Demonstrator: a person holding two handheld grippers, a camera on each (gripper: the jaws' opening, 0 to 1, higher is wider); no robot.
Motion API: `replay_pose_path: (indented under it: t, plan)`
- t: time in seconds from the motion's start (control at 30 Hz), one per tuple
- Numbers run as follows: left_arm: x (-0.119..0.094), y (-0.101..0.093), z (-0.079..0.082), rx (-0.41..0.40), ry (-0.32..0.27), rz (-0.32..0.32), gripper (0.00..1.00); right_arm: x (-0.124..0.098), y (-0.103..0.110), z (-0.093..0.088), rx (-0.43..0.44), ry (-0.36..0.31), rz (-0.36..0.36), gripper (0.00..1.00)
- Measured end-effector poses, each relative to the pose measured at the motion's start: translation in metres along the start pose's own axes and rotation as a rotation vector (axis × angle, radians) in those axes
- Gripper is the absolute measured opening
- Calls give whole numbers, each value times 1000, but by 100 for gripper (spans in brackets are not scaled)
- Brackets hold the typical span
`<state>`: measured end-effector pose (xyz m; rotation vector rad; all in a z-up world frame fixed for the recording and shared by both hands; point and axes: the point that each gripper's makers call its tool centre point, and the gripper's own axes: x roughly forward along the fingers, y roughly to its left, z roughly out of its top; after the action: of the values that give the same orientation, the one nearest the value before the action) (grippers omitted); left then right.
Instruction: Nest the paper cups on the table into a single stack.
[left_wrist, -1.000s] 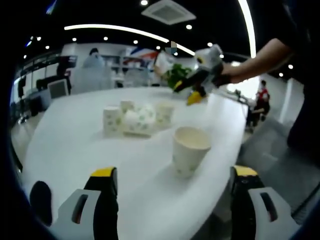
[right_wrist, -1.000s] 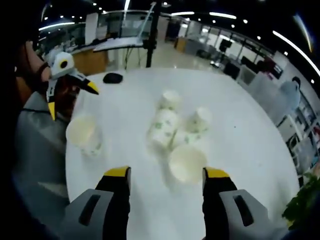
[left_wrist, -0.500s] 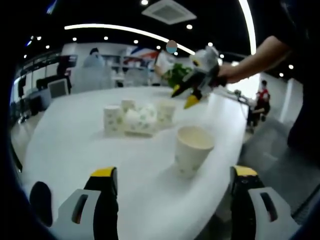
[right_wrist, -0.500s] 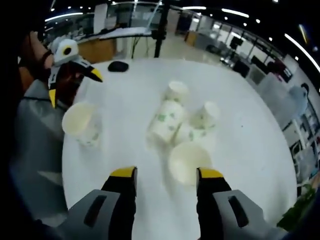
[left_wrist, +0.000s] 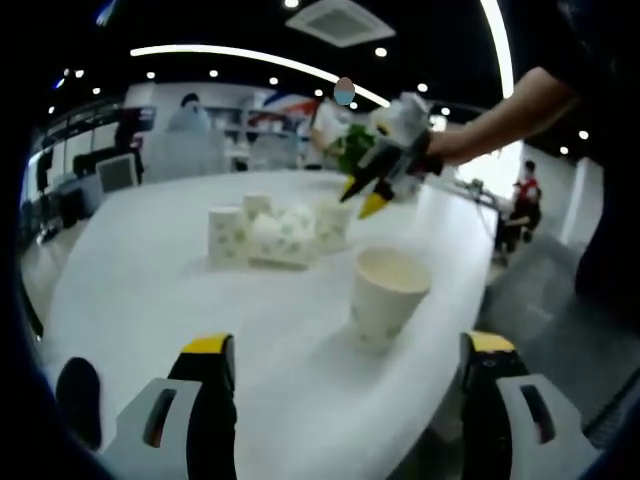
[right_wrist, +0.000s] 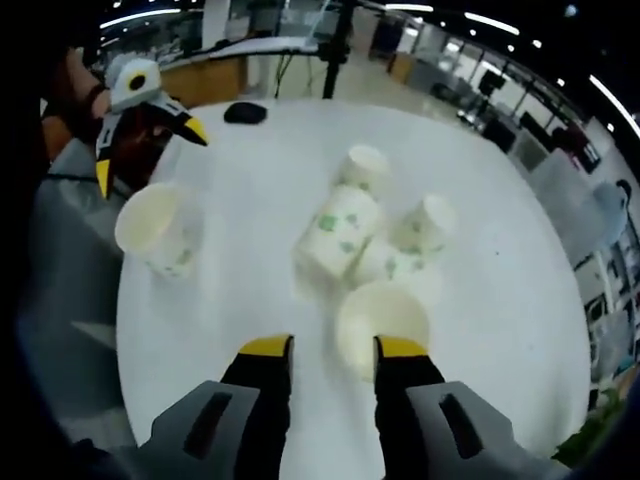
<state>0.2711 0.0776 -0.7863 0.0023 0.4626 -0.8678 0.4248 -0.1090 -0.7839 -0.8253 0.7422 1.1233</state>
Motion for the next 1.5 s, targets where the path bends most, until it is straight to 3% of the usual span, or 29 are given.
replay_pose_path:
  t: [0.73,0.93,1.5]
  plan:
    - [0,-2,-2,-10,-3,1,91,13,4,-9,-30,43,52,10]
    - [-1,-1,-1,-8,-2,3,91,15,8,-9,-44,42,75,0]
    - [-2,-3,1,0,-5,0,91,7,20,-5,-15,-8,82,0]
